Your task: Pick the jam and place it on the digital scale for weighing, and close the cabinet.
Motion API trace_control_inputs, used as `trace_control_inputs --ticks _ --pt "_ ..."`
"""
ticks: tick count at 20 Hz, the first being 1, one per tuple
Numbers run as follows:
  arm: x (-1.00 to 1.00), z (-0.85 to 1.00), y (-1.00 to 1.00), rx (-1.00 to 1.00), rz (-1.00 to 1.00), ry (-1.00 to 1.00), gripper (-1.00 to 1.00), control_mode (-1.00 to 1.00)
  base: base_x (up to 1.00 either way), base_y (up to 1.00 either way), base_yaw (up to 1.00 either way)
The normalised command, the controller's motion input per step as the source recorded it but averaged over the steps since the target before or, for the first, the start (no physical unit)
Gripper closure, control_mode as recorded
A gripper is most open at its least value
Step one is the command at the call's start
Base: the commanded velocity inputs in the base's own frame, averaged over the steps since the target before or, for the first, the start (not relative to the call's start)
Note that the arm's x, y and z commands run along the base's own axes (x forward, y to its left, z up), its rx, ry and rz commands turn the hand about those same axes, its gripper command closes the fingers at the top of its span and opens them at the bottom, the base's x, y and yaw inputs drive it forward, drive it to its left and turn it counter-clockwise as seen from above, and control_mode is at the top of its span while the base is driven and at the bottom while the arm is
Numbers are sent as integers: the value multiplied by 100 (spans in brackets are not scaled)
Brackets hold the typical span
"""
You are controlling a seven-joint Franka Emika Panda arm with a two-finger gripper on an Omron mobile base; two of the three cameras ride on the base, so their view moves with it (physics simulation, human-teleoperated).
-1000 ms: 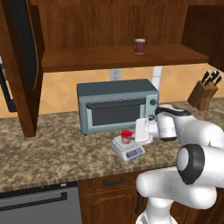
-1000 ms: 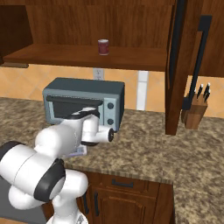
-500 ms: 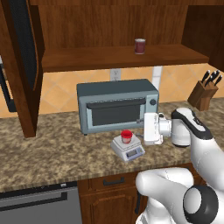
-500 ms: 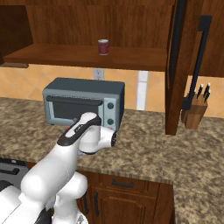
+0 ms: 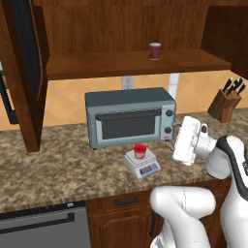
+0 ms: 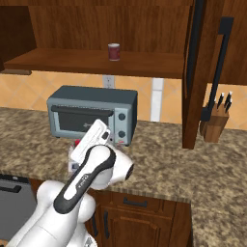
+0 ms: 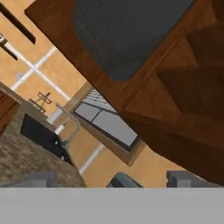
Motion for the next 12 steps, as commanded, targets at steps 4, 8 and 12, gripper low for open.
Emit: trace_control_inputs --ticks 4,8,12 --pt "-21 57 -76 7 -9 -52 -100 -100 0 0 0" --pt "-14 40 -75 4 -13 -52 -100 -100 0 0 0" --pt "0 28 -64 4 -12 -54 -100 -100 0 0 0"
